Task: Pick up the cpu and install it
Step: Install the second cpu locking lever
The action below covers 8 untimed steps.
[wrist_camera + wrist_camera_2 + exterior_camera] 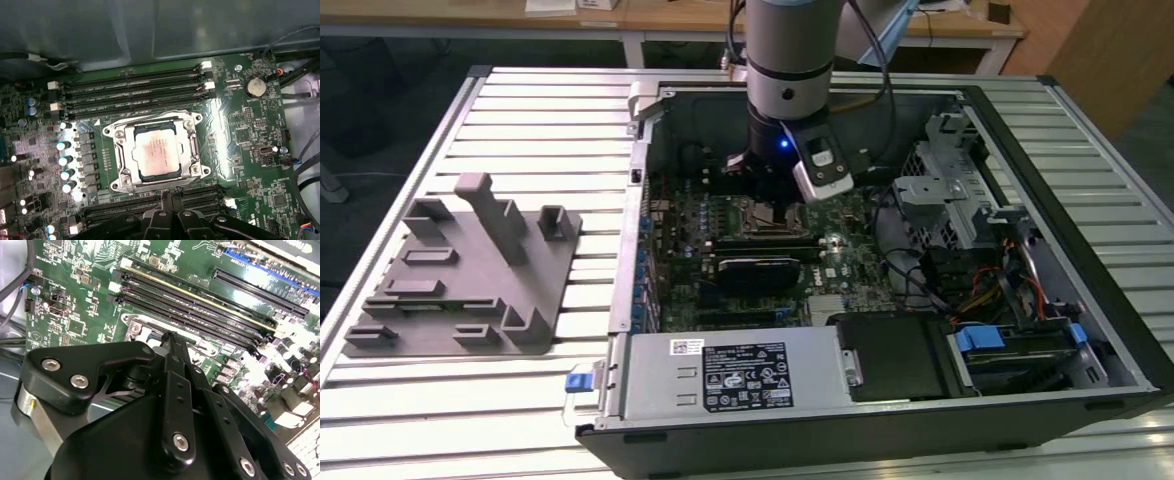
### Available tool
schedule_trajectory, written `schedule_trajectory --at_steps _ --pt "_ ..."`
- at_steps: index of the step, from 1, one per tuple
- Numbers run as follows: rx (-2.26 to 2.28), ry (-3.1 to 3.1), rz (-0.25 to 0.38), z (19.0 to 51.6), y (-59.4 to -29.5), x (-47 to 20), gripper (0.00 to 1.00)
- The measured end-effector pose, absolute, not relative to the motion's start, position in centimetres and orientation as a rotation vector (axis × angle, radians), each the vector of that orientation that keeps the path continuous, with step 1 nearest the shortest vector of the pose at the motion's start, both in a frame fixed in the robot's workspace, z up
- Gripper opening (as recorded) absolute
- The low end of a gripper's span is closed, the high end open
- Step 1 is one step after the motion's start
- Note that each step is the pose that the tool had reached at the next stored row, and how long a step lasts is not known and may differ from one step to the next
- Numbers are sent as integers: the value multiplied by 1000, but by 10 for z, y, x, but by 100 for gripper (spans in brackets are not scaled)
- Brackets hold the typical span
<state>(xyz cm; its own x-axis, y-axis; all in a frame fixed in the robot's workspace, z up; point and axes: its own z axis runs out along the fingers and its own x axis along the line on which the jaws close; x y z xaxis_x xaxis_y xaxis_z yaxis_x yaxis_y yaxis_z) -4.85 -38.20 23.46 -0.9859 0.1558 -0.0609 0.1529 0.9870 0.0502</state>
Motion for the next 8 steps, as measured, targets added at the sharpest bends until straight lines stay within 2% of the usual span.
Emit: schedule_trajectory --at_steps 8 --pt "129 3075 74 233 -385 -53 11"
